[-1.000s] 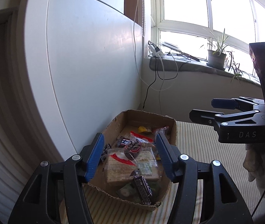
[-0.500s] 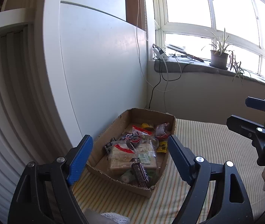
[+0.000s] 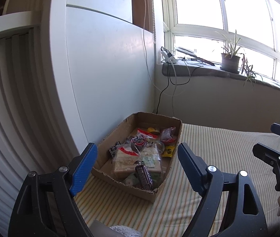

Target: Organize snacks

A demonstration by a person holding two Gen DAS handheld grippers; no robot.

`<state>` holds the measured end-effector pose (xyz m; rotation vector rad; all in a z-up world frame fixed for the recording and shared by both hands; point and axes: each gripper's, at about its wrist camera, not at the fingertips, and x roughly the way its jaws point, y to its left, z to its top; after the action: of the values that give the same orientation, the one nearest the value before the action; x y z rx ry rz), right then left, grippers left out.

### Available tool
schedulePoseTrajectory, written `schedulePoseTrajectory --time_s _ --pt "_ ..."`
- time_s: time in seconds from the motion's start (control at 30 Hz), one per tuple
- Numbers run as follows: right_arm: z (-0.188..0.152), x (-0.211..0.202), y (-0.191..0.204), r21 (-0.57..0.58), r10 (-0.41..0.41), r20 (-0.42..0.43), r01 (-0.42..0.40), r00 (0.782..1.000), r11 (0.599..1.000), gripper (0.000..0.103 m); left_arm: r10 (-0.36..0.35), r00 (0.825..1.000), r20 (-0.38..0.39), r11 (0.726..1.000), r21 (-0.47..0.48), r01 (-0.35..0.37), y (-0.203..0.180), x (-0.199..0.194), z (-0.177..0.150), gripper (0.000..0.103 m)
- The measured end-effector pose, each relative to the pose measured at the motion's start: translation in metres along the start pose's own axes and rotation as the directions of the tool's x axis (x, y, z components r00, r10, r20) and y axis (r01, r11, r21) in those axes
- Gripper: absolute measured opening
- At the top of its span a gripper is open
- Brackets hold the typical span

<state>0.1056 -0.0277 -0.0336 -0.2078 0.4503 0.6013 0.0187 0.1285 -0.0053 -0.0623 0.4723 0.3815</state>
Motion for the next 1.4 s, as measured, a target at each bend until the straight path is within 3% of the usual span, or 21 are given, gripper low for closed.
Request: schedulePoseTrajectory --time_s 1.4 --pt "-0.002 -0.013 0.001 0.008 0.003 0.011 -0.003 1.000 1.000 0.103 -0.002 1.000 -0.003 1.000 -0.017 0.002 0.001 -0.006 -0.002 0.083"
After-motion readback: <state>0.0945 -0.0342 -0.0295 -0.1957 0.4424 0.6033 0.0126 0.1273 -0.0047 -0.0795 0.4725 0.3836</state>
